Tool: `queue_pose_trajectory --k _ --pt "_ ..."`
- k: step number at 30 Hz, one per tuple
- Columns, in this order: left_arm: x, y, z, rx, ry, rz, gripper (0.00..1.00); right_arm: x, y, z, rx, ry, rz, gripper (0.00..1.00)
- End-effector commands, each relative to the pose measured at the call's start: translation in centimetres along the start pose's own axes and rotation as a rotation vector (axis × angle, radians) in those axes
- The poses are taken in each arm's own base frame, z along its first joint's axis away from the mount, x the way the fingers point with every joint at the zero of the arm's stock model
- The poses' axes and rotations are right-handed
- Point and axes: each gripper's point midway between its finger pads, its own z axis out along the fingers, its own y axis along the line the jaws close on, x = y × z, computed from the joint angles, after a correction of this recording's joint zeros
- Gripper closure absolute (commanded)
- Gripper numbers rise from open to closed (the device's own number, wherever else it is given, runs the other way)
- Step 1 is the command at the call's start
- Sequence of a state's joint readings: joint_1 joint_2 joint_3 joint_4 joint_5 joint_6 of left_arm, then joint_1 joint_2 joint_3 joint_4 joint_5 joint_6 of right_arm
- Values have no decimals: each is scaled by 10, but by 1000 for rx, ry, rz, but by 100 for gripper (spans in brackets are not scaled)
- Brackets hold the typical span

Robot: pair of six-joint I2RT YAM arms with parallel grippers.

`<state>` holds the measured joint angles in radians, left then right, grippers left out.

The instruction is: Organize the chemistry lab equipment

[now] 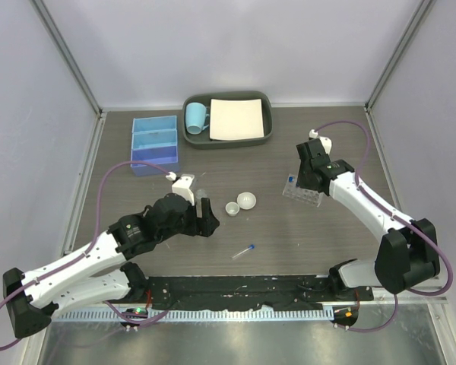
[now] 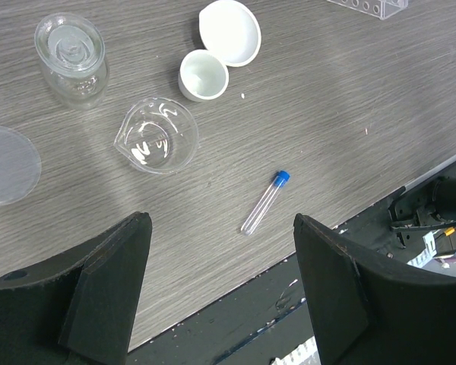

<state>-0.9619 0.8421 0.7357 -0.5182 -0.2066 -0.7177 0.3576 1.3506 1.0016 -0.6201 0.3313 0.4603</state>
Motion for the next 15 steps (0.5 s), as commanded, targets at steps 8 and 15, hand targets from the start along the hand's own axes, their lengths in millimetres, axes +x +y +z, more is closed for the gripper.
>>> queue_pose_trajectory --k 8,15 --pt "-1 2 0 -6 -5 20 21 -4 1 9 -6 -20 -3 98" --pt "1 3 2 -9 2 23 21 -2 -3 9 13 -20 -8 98"
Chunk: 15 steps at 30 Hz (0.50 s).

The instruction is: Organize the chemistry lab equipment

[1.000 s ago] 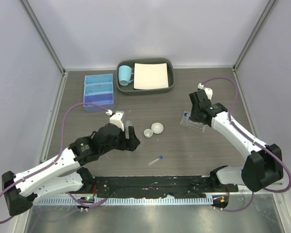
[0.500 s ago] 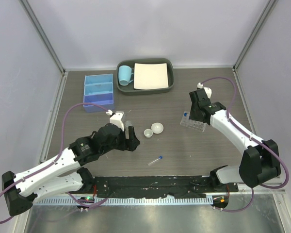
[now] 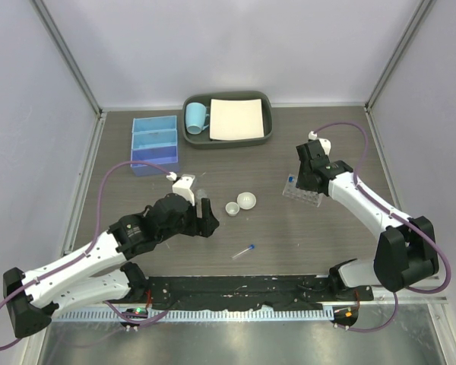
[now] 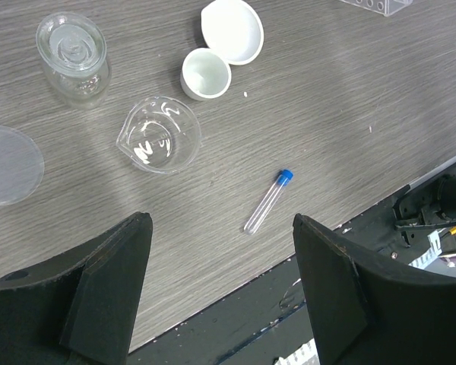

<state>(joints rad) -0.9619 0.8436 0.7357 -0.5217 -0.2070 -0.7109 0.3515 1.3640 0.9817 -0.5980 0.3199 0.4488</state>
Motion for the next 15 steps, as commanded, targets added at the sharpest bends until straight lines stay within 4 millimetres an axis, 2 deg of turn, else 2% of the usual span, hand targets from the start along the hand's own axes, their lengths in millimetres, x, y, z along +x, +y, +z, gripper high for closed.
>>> queue_pose_trajectory --k 1,15 --pt "0 2 2 -5 -3 14 21 -7 -3 4 18 -31 1 98" --pt "0 3 2 -10 -4 16 22 -1 0 12 16 -11 3 98"
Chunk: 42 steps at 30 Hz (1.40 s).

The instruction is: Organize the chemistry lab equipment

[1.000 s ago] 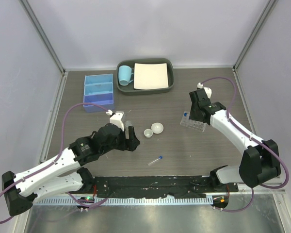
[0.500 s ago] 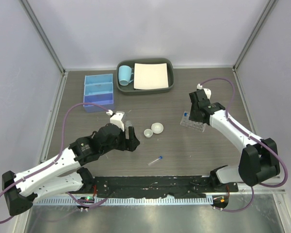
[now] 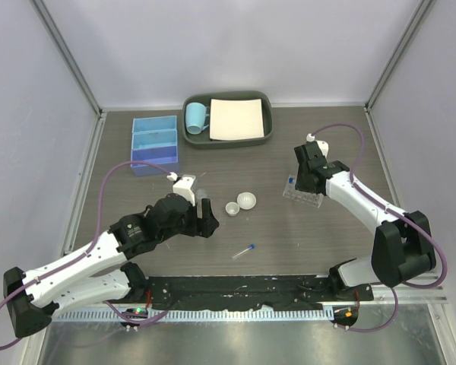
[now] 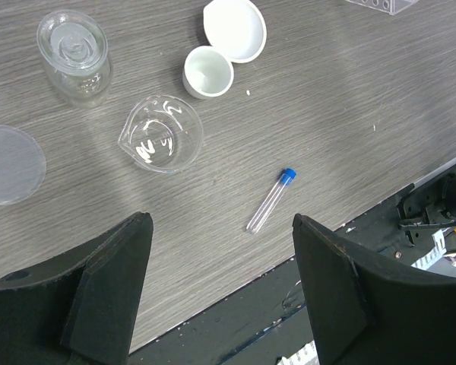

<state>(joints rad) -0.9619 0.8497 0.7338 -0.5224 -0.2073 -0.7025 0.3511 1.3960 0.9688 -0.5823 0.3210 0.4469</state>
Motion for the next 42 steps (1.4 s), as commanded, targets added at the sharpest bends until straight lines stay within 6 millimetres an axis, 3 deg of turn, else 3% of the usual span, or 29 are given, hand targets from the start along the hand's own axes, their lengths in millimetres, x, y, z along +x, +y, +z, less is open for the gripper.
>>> queue_pose_trajectory --k 1,5,14,32,42 --pt "-1 2 1 -6 -9 4 22 -7 0 2 5 -30 12 98" --pt "-1 2 1 -5 -10 6 22 -7 1 3 2 -33 13 96" --pt "0 2 2 -9 -5 7 22 -1 2 8 -4 -14 11 77" --pt "2 3 13 -37 21 35 24 -4 0 1 -1 -31 33 64" --pt "9 -5 28 -27 68 63 26 -28 -17 -60 -22 -168 75 61"
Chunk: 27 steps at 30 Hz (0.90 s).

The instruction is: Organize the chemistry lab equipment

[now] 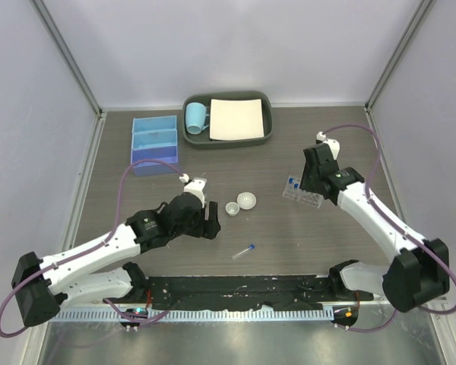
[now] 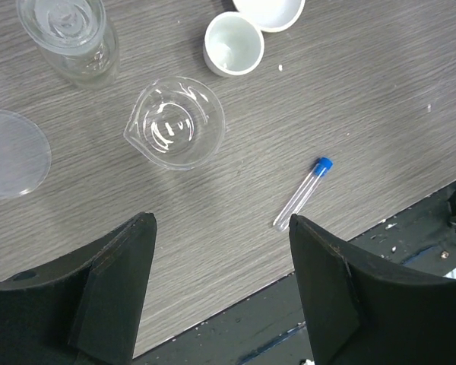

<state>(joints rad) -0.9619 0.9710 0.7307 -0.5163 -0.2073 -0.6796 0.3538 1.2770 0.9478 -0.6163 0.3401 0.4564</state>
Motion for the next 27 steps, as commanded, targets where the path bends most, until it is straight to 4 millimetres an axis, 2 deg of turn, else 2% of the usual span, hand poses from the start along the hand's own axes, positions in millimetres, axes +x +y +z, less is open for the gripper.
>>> queue_pose_trajectory --k 1,8,11,14,19,24,27 --pt "-10 -18 9 37 -17 21 26 -24 -8 -42 -21 -115 45 60" --pt "5 -41 29 19 13 108 27 -12 -4 -67 -89 -99 0 57" --pt "19 -60 33 24 25 178 28 -5 2 -73 -125 -94 -20 57" --pt "30 -70 39 11 37 243 30 4 9 -74 -154 -77 -45 57" --pt "48 -64 51 -34 77 342 38 22 26 -78 -197 -50 -112 57" --pt "63 -58 63 -69 106 404 39 34 45 -84 -233 -45 -154 57" --pt "72 -57 70 -77 129 418 39 35 49 -86 -235 -48 -167 57"
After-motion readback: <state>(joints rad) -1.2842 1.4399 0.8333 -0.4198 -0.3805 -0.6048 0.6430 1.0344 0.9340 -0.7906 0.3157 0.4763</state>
